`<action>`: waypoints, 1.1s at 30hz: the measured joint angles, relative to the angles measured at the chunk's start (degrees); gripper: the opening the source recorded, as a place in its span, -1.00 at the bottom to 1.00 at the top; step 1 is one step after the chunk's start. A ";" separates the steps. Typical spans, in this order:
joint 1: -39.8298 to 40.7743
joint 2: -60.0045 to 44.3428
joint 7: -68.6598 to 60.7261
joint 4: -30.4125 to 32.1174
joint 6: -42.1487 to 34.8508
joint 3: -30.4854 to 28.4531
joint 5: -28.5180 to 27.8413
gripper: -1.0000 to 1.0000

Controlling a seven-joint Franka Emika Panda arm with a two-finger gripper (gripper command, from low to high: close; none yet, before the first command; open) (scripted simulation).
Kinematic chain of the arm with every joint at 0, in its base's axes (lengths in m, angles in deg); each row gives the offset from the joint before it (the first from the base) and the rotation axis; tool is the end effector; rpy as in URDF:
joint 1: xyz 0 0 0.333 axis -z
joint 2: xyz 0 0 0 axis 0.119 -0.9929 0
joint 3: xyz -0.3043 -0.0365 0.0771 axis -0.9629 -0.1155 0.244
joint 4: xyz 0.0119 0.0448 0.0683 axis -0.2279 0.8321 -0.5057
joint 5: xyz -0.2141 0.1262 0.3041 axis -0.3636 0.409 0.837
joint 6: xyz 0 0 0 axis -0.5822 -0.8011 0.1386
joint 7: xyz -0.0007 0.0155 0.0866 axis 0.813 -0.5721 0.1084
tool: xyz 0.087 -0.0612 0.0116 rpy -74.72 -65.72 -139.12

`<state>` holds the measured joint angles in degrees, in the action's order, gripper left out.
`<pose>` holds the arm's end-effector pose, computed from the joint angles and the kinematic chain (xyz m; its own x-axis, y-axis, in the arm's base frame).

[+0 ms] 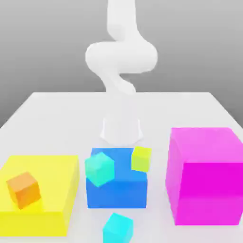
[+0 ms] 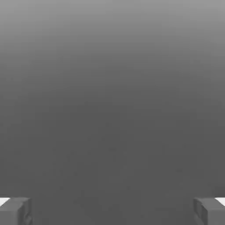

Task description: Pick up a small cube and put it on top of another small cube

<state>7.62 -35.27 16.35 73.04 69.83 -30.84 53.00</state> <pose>0.3804 0.0001 0.6749 0.4953 -0.7430 0.4502 -0.5567 -0.6693 -0.4921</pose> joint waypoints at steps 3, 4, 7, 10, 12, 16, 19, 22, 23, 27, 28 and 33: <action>0.87 -6.54 2.67 0.98 2.52 0.70 0.04 0.00; 1.17 -8.64 3.53 1.30 3.33 0.96 0.06 0.00; 1.94 -14.89 6.20 2.24 5.74 1.63 -0.06 0.00; 2.67 -21.12 8.93 3.17 8.14 2.29 -0.28 0.00; 3.17 -25.27 10.76 3.79 9.72 2.74 -0.44 0.00; 3.70 -33.59 14.68 5.04 12.93 3.15 -1.14 0.00; 3.83 -39.82 17.61 5.97 15.33 3.10 -1.62 0.00; 3.63 -46.06 20.40 6.91 17.73 2.81 -1.91 0.00; 3.52 -48.13 21.28 7.22 18.52 2.68 -1.94 0.00; 2.97 -56.43 23.80 7.69 22.73 2.04 -2.00 0.00; 2.72 -58.51 23.92 7.40 24.28 1.76 -1.98 0.00; 2.24 -64.31 24.43 6.42 28.91 1.18 -2.51 -1.00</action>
<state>9.86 -99.58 40.78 79.45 98.74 -29.66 50.49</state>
